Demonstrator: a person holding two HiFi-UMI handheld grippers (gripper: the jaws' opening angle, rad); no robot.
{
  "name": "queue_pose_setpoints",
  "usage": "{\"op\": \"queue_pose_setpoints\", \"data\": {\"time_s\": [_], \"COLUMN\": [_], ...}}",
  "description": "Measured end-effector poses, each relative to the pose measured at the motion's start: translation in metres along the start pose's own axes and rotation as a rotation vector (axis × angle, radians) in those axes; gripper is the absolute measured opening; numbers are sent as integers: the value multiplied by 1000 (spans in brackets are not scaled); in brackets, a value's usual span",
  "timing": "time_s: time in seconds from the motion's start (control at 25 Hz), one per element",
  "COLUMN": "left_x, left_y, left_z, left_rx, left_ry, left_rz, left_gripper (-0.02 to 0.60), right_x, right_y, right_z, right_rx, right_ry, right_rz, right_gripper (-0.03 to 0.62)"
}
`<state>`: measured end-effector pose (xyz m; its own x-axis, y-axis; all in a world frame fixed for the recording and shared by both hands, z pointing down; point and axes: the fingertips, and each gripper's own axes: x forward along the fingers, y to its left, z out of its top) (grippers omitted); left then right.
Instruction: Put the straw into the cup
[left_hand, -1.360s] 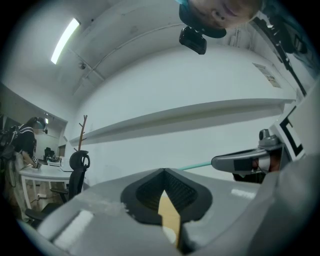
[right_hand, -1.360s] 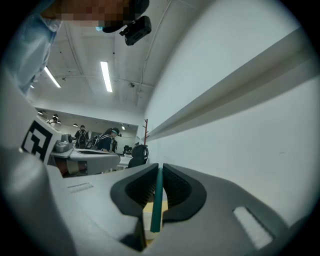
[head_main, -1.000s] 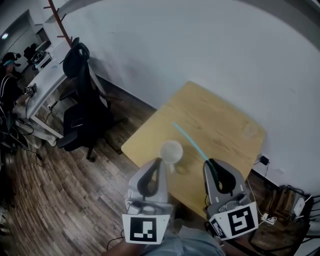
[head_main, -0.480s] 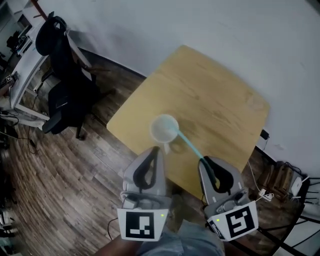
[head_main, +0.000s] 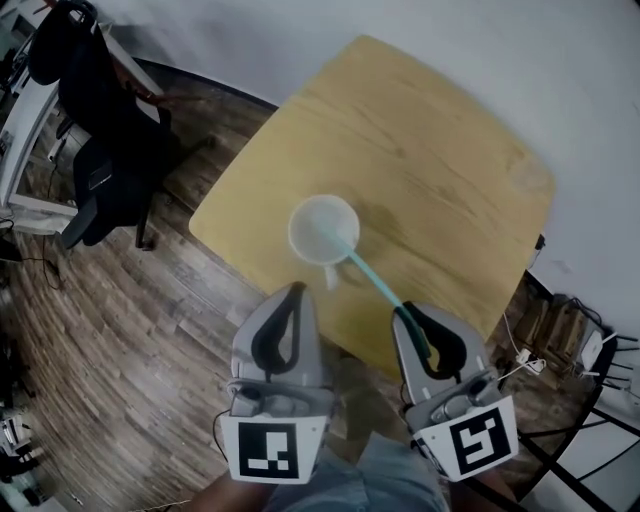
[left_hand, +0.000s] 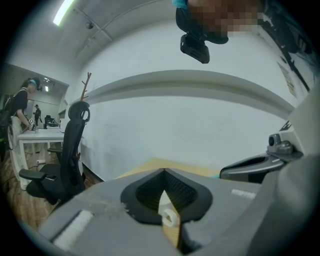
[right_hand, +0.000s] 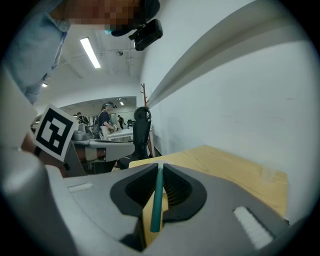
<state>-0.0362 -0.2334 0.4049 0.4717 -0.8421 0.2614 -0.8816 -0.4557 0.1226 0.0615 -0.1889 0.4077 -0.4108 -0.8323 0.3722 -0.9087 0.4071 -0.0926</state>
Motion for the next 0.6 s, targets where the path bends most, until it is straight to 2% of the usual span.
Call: {"op": "queue_pose_setpoints", "data": {"time_s": [0.6], "left_x": [30], "left_y": [24], "left_z": [-22], "left_rx": [-33], "left_ry": [55], "left_rz": [8], "left_gripper": [17], "right_x": [42], "right_y": [-10], "right_z": [-27], "right_rx": [24], "right_ry": [75], "right_rz": [30], "right_gripper": [41]}}
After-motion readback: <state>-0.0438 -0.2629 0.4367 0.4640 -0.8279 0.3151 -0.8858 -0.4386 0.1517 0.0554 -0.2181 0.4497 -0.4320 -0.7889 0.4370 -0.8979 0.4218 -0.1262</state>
